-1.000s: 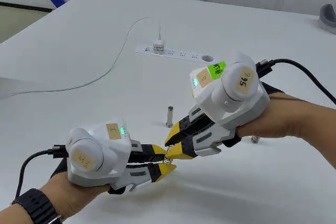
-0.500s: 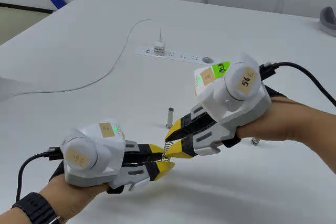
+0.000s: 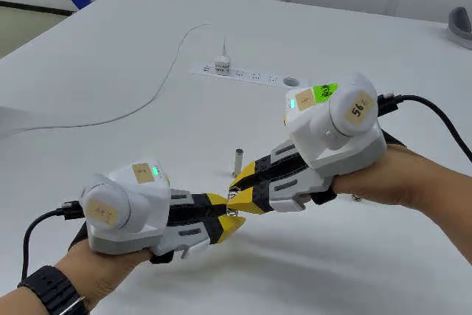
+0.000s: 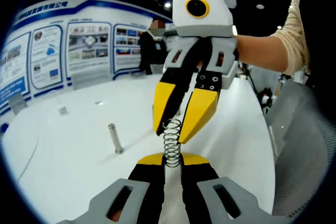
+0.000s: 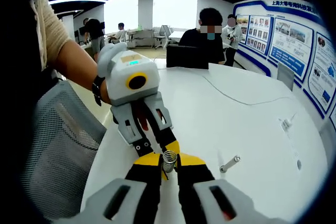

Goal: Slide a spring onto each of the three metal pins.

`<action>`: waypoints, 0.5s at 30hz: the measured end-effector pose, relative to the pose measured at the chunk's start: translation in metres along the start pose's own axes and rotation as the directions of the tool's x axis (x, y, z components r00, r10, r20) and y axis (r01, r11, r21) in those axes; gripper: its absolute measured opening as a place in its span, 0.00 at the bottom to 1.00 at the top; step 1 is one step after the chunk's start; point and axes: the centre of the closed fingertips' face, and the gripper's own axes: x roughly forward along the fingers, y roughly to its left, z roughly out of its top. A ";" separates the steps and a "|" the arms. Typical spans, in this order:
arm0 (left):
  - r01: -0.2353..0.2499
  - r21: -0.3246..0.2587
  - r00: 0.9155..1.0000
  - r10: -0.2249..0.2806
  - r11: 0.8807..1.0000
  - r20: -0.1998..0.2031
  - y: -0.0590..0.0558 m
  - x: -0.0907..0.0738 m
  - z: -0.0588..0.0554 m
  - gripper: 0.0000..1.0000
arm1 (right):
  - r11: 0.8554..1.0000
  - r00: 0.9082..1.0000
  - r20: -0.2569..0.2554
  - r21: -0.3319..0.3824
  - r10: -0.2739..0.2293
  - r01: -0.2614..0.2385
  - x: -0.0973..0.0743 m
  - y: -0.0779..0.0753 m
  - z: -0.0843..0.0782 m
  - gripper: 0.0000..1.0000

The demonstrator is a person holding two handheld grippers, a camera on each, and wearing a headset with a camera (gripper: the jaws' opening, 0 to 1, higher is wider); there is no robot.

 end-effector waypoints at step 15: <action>-0.029 0.015 1.000 0.029 0.999 0.007 0.006 -0.001 0.002 0.11 | 0.999 0.998 0.048 0.025 -0.031 0.030 0.001 -0.003 0.005 0.12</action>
